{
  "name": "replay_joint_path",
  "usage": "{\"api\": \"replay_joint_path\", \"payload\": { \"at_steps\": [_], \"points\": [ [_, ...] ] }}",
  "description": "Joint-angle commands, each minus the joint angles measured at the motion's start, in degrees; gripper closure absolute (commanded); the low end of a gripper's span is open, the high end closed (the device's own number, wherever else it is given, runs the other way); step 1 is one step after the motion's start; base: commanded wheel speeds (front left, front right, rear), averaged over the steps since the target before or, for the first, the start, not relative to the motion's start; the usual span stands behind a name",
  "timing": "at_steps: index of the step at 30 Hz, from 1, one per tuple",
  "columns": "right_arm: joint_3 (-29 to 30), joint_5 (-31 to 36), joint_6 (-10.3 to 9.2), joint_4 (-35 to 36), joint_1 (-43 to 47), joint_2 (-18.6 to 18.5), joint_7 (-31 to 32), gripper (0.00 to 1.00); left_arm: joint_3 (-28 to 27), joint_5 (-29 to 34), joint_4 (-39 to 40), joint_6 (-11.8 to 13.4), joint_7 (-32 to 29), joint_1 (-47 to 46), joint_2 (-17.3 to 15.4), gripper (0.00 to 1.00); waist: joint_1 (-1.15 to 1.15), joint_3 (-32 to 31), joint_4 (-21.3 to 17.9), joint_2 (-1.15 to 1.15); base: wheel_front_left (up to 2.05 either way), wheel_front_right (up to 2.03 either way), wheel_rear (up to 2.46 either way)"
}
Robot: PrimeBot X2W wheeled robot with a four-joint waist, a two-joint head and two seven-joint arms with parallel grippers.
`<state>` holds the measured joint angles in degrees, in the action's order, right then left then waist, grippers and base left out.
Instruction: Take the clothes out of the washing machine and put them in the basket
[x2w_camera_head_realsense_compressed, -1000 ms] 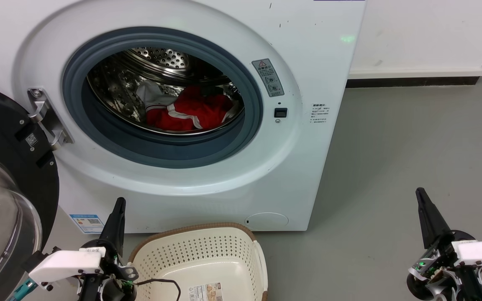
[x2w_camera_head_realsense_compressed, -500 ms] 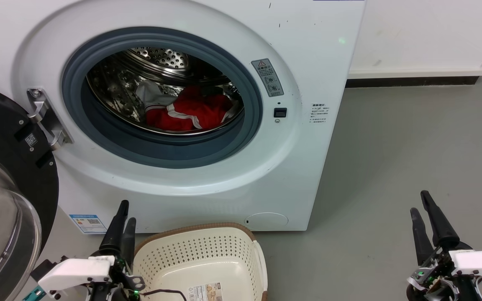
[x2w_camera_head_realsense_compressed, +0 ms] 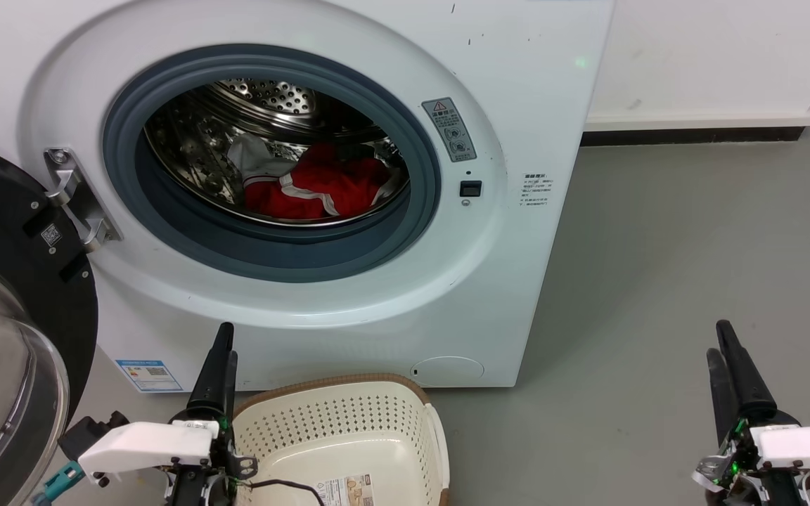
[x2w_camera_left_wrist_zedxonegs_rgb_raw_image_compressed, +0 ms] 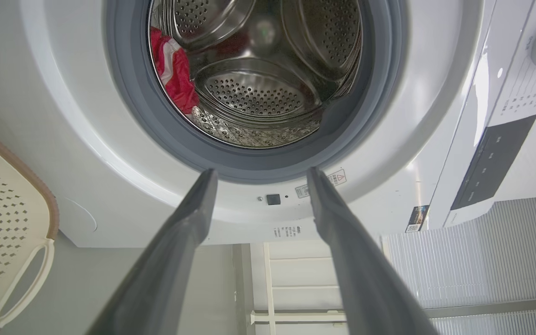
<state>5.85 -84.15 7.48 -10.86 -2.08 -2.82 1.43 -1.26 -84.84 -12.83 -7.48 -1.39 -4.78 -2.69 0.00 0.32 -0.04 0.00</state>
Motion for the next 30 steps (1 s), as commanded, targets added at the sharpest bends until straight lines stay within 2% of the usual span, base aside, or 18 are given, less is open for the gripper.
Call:
{"api": "replay_joint_path", "payload": {
  "at_steps": [1,11,24,30],
  "points": [
    [0.08,2.76,0.01,1.93,-0.43,-0.14,-0.68,0.0,0.23,1.97,1.66,0.0,0.61,-1.5,-0.17,0.0,0.0,0.01,0.02,0.0,0.0,0.0,0.0],
    [-0.11,19.22,0.01,6.45,1.44,-0.14,-3.01,0.0,1.24,14.13,5.33,0.35,2.92,-0.79,-0.18,0.0,0.0,0.09,0.19,0.0,0.0,0.0,0.0],
    [-0.61,37.55,0.01,10.84,4.37,-0.15,-5.68,0.0,5.48,30.42,7.32,3.15,5.61,0.03,-0.19,0.0,0.0,0.03,0.3,0.0,0.0,0.0,0.0],
    [-0.83,43.87,0.02,12.43,5.47,-0.15,-5.58,0.0,7.08,37.06,7.49,4.26,6.74,0.15,-0.2,0.0,0.0,0.0,0.43,0.0,0.0,0.0,0.0]
  ]
}}
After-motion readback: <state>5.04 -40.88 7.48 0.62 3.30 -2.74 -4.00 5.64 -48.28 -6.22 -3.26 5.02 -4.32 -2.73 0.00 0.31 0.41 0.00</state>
